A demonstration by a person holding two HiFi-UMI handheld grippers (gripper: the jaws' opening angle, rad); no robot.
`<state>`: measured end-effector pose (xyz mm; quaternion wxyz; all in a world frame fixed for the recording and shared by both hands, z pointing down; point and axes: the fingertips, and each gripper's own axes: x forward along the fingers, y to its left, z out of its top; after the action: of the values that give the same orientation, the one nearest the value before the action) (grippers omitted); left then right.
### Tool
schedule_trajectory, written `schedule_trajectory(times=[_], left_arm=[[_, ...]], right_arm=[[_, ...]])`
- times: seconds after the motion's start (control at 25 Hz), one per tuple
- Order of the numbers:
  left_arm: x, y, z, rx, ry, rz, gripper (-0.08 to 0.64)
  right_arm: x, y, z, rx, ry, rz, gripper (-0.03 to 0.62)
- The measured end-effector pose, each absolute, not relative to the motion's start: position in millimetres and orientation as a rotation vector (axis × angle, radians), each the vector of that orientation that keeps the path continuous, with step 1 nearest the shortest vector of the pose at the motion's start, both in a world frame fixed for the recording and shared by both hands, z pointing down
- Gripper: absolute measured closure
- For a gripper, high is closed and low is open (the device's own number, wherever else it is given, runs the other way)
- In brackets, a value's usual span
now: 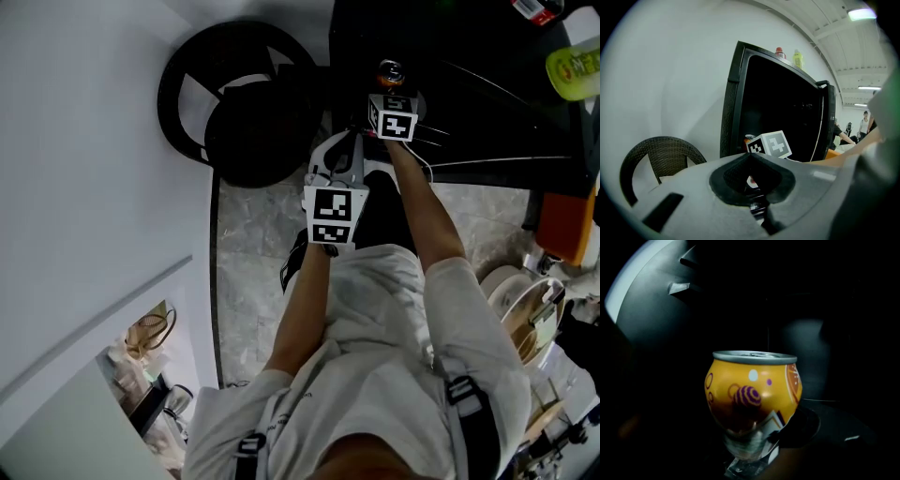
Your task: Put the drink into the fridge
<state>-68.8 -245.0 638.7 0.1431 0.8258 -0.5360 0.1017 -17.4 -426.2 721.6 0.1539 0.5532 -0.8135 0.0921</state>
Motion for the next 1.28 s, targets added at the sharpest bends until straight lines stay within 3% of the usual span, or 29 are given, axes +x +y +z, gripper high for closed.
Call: schedule_trajectory(times=[0.64,1.16,1.2,1.28], left_arm=[[-83,-233,627,2.369,-1.564,0.321,0.551],[-58,-155,471,2.453,-1.502,0.294,0.551],[-57,-150,462,2.464,-1.497,0.293,0.551],[-55,-141,445,2.482,-1.495,0.287,0.551]], right_arm=[[-3,-395,721,1.64,-2.237,0.252,0.272],[21,-233,548,1.762,-2.319,0.368,0.277],[21,-223,535,1.775,-2.328,0.371,0.302],[23,-207,511,1.813,-2.336,0.356,0.414]])
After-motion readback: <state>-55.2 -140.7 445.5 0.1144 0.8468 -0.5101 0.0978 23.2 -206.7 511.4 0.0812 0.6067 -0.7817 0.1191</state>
